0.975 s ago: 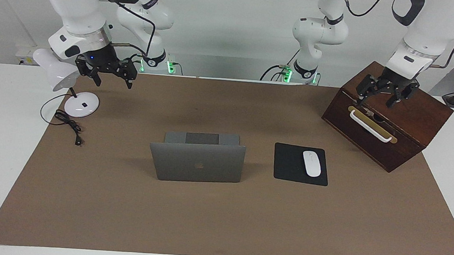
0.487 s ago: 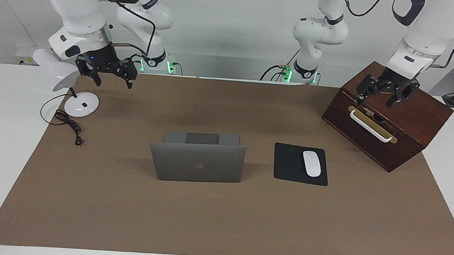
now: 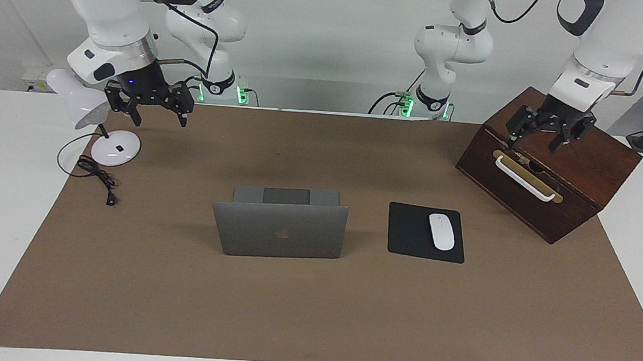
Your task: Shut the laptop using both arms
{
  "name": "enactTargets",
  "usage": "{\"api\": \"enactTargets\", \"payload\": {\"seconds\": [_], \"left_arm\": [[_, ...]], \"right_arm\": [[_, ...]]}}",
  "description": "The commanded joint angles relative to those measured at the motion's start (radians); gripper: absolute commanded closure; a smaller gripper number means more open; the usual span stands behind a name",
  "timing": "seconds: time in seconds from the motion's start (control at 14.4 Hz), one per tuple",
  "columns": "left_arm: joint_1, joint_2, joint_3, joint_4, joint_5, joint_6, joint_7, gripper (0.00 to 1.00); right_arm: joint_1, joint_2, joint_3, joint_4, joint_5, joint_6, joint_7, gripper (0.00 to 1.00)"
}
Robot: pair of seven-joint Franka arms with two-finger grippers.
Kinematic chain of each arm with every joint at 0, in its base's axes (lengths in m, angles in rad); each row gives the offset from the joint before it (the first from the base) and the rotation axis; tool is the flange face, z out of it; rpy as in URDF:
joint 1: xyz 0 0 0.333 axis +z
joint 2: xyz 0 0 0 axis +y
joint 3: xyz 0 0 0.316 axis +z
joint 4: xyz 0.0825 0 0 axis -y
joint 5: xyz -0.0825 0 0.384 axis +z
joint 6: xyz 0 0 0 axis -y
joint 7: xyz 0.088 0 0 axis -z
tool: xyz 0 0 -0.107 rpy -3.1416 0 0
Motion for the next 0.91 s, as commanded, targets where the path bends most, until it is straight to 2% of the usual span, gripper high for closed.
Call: {"api": "enactTargets", "payload": {"seconds": [0.0, 0.07, 0.28, 0.35, 0.42, 0.49, 0.56, 0.7, 0.84], "left_arm": [[-0.017, -0.006, 0.012, 0.010, 0.011, -0.016, -0.007, 0.00], [-0.017, -0.006, 0.015, 0.010, 0.011, -0.019, -0.007, 0.00], [-0.018, -0.007, 0.010, 0.005, 0.011, -0.018, -0.016, 0.00], [-0.018, -0.010, 0.007, 0.003, 0.011, -0.013, -0.021, 0.05], [-0.018, -0.010, 0.004, 0.003, 0.011, -0.013, -0.022, 0.20], [-0.018, -0.010, 0.004, 0.003, 0.011, -0.010, -0.022, 0.42], [-0.018, -0.010, 0.004, 0.003, 0.011, -0.009, -0.022, 0.63], [-0.018, -0.009, 0.002, 0.003, 0.011, -0.007, -0.027, 0.95], [-0.018, -0.007, -0.001, 0.007, 0.011, -0.007, -0.092, 0.98]], "right_arm": [[-0.017, -0.006, 0.011, -0.011, 0.024, 0.018, -0.074, 0.00], [-0.015, -0.006, 0.011, -0.011, 0.030, 0.020, -0.079, 0.00], [-0.017, -0.006, 0.010, -0.016, 0.051, 0.039, -0.160, 0.12], [-0.017, -0.008, 0.008, -0.017, 0.051, 0.043, -0.181, 0.15], [-0.017, -0.006, 0.008, -0.017, 0.053, 0.053, -0.194, 0.18], [-0.017, -0.006, 0.008, -0.019, 0.053, 0.058, -0.212, 0.29], [-0.017, -0.008, 0.010, -0.020, 0.053, 0.058, -0.221, 0.35], [-0.017, -0.011, 0.017, -0.026, 0.051, 0.059, -0.256, 0.38], [-0.017, -0.006, 0.023, -0.025, 0.048, 0.108, -0.444, 0.38]]}}
